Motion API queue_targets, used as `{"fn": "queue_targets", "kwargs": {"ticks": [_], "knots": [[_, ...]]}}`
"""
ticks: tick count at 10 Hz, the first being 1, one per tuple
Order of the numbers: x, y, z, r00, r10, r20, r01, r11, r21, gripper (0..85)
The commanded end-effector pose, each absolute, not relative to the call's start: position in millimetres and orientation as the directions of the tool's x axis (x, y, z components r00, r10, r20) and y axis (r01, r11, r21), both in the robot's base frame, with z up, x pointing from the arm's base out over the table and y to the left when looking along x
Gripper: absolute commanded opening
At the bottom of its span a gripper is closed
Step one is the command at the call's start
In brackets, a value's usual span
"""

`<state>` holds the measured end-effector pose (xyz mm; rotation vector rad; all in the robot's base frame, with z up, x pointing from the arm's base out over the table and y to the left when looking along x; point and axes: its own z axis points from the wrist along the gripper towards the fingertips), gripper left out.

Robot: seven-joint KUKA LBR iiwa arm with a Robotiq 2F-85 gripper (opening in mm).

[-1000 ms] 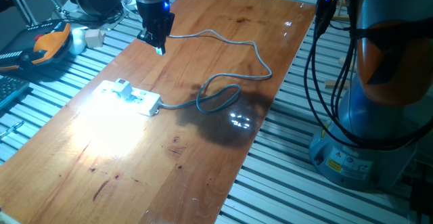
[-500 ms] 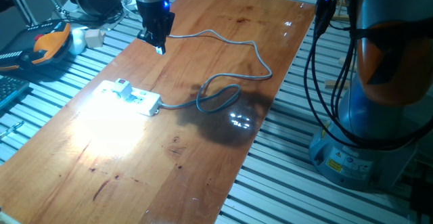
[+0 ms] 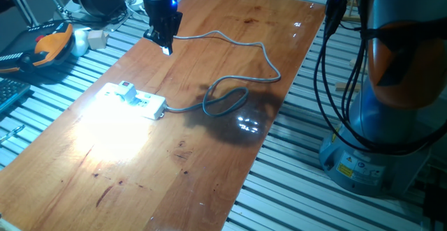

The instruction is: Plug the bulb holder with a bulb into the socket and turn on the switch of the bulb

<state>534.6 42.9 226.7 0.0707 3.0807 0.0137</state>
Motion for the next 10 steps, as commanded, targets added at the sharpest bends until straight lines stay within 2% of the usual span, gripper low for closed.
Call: {"fn": "queue_targets", "kwargs": {"ticks": [1,10], "knots": [[534.6,43.4,226.8,-0.997,0.041,-0.06,0.041,0.999,0.003,0.0],[534.3,45.1,226.5,-0.997,0.049,-0.059,0.048,0.999,0.005,0.0]]}}
